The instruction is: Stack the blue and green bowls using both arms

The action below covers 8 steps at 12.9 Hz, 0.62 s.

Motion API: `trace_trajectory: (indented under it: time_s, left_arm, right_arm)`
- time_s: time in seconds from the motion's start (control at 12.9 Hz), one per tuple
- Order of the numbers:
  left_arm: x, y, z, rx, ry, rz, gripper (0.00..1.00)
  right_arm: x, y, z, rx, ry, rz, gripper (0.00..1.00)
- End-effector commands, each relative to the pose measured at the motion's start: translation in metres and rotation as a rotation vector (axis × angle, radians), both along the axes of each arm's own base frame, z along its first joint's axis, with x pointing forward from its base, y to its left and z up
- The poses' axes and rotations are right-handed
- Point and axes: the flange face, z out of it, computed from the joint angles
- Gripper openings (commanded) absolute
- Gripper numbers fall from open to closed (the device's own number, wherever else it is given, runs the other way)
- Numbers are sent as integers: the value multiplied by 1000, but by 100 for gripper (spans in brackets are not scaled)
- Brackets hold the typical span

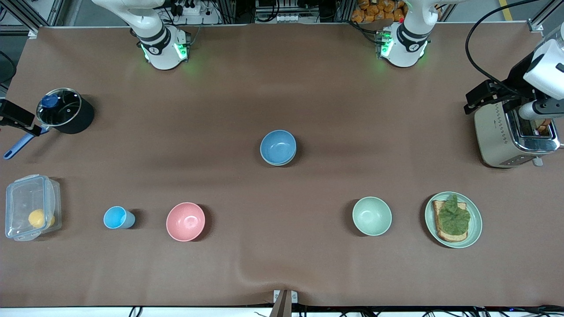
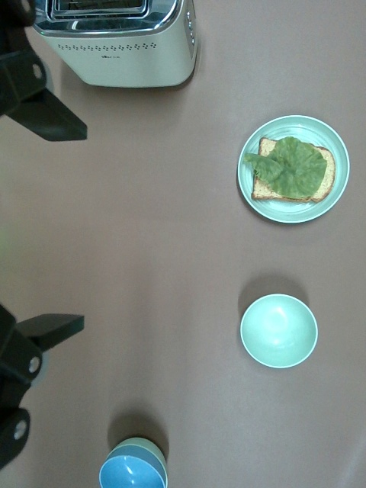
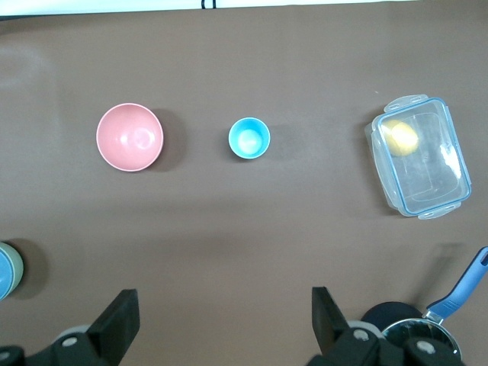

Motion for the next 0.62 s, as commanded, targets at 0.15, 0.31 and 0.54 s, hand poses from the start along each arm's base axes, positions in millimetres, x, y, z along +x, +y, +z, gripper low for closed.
trace_trajectory:
  time_s: [0.15,0.31,0.54]
  left_arm:
    - [4,-1,-2,-15,-6,-3,100]
    - [3,-1,-1,-12,-10,-2,100]
    - [2,2,1,17,-16,-2,100]
  right_arm:
    - [1,-2,-5,-21,2,7,100]
    - [3,-4,-7,-23,6,5,100]
    - [5,-9,-10,-23,4,-2,100]
